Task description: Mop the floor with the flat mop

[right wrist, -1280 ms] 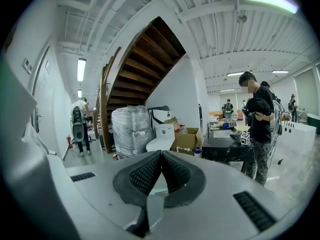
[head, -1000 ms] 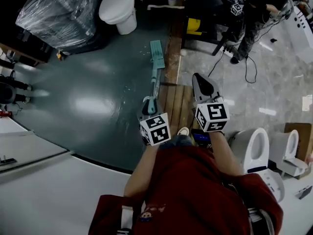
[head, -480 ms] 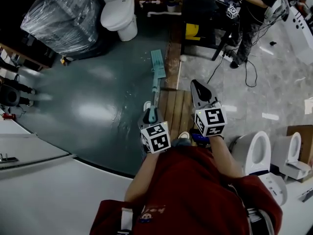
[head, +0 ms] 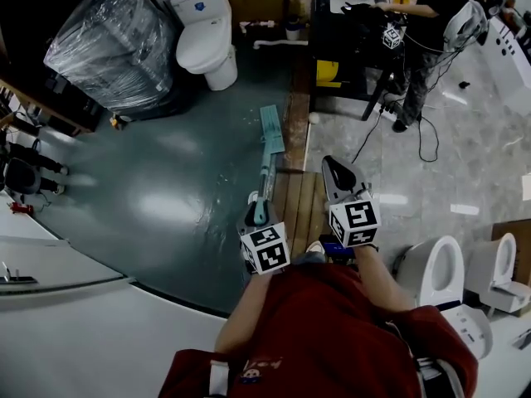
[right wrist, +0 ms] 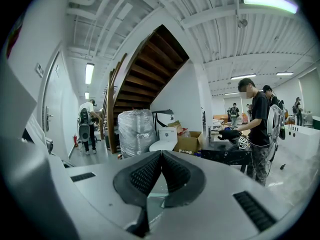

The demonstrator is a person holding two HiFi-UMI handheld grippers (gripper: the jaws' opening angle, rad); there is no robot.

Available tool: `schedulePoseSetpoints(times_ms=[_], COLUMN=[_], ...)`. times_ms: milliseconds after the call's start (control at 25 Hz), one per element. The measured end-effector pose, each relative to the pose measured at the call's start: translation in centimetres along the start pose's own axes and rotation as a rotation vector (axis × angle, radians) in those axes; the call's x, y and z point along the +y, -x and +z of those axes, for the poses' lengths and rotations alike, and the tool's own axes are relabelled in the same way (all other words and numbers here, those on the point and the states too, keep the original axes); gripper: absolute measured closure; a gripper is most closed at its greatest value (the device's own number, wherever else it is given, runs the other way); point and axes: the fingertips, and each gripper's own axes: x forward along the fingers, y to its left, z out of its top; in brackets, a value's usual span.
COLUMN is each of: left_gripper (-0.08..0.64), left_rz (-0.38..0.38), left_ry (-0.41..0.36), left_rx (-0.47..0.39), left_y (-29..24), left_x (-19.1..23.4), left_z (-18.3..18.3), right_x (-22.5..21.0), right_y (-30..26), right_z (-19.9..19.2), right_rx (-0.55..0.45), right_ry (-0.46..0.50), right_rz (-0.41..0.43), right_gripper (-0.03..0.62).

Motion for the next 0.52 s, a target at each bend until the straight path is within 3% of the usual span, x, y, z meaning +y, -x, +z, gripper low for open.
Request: schedulePoseSetpoints(times_ms=[520], left_gripper=[0.439], left_rz=[0.000], left_ry=[-0.013], left_rx=[0.017], left_y=[-0.2], left_x=[-1.2], left_z=[0.9], right_x=[-2.7], right_y=[0.3], right_z=[0.3], right_rx=[-0.001], right_ry=[-0.036], right_rz=[-0.018], right_gripper=[0.575])
